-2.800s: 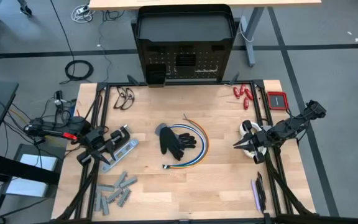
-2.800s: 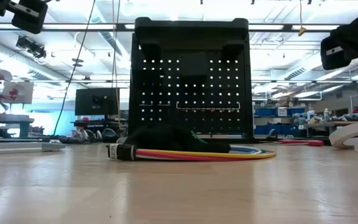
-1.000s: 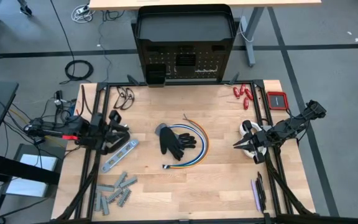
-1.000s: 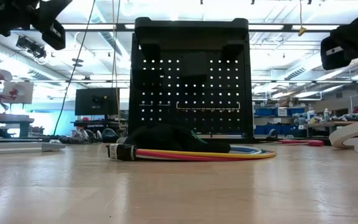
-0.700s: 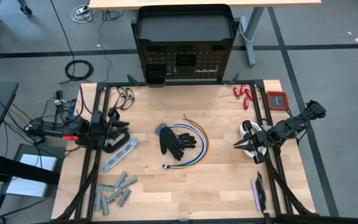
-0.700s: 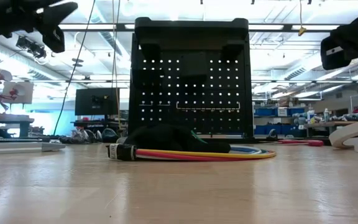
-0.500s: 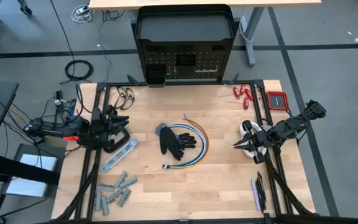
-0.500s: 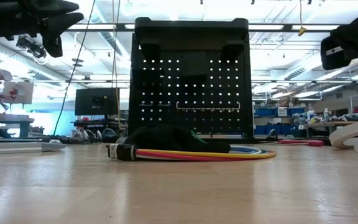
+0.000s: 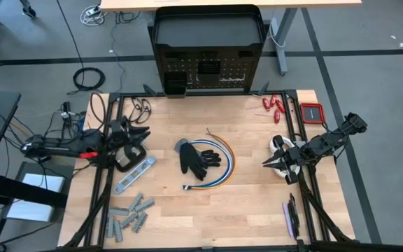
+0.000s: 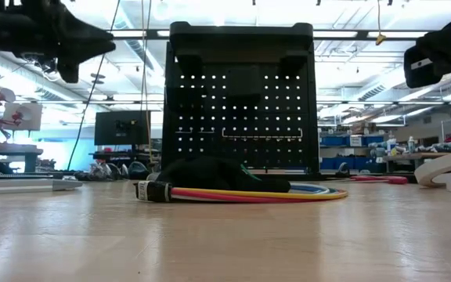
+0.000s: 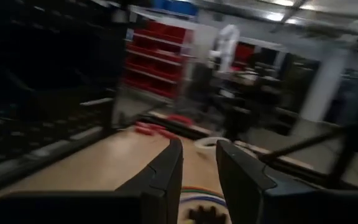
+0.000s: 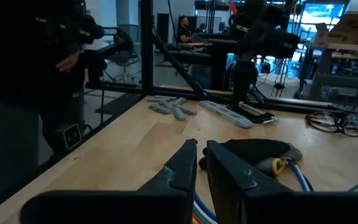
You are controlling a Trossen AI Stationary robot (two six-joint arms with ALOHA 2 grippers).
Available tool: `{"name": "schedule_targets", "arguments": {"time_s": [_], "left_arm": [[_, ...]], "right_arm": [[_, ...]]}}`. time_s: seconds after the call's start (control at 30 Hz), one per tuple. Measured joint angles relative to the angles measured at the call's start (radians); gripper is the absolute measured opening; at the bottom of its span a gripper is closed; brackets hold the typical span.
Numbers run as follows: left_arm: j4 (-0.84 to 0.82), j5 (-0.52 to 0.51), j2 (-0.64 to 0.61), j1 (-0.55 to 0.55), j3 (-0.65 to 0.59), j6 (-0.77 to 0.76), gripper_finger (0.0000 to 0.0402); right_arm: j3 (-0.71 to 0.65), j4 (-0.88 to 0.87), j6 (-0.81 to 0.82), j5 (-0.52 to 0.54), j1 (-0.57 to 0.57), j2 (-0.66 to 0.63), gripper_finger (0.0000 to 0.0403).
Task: Hang tools onto peg board
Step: Hang the white masking tape on the peg board
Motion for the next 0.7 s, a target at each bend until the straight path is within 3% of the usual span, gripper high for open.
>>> {"name": "schedule_targets", "arguments": {"time_s": [0.17,0.53,0.7], "left_arm": [[0.003,-0.142,0.055,0.034,-0.004,0.095,0.0106],[0.018,-0.134,0.186,0.037,-0.004,0.093,0.0106],[0.016,-0.133,0.268,0.037,-0.004,-0.016,0.0106]], "right_arm": [[0.000,0.000,0.000,0.000,0.000,0.000,0.0048],[0.000,0.004,-0.002,0.004,0.000,0.000,0.0048],[-0.001,0.298,-0.035,0.156,-0.023,-0.001,0.0048]]}}
